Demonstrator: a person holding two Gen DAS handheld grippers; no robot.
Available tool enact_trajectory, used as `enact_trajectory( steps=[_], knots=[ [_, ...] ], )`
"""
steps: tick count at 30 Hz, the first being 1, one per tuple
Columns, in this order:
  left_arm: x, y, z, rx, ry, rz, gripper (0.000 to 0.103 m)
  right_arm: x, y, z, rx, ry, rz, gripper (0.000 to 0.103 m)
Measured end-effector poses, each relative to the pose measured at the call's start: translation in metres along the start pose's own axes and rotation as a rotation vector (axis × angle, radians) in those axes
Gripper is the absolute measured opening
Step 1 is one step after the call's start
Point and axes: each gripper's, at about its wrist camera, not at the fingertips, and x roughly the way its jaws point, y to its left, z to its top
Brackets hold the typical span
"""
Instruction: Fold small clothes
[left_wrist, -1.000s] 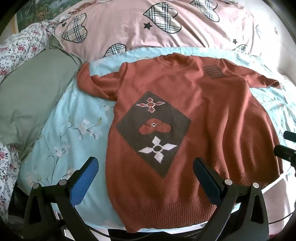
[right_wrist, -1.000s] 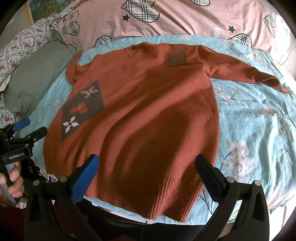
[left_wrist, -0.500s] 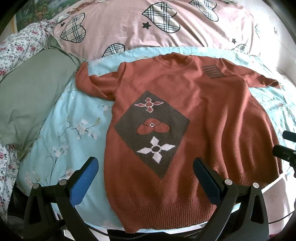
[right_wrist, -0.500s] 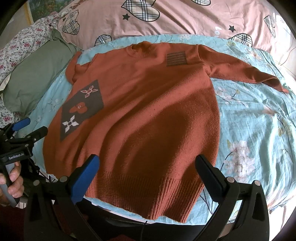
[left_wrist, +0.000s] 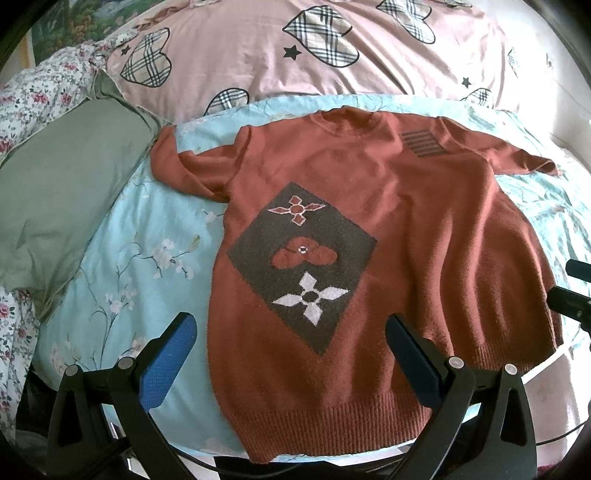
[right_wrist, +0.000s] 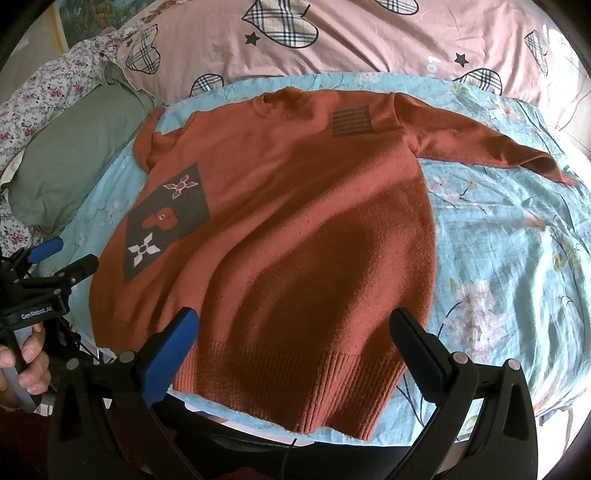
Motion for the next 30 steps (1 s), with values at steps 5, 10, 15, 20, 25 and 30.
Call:
enact_trajectory(
  steps=[5,10,15,20,25,30],
  knots=[
    [0.000,0.003,0.002,0.003,0.019,0.005,0.102,-0.001,0.001,0.001,0.000,0.000,-0.002,0.103],
    [0.000,0.005,0.003,0.008,0.030,0.011,0.102,-0.001,0.000,0.003,0.000,0.001,-0.002,0.103],
    [0.001,0.005,0.004,0.010,0.018,0.020,0.102,-0.001,-0.001,0.004,0.001,0.003,0.000,0.103],
    [0.002,0.005,0.004,0.014,-0.006,0.037,0.102,0.000,-0.001,0.003,0.001,0.003,-0.001,0.103],
    [0.005,0.004,0.004,0.014,-0.040,0.043,0.102,0.004,-0.004,0.007,0.012,0.007,0.006,0.103],
    [0.009,0.004,0.007,0.008,-0.004,0.030,0.102,0.009,-0.007,0.007,0.022,0.010,0.014,0.103]
  ],
)
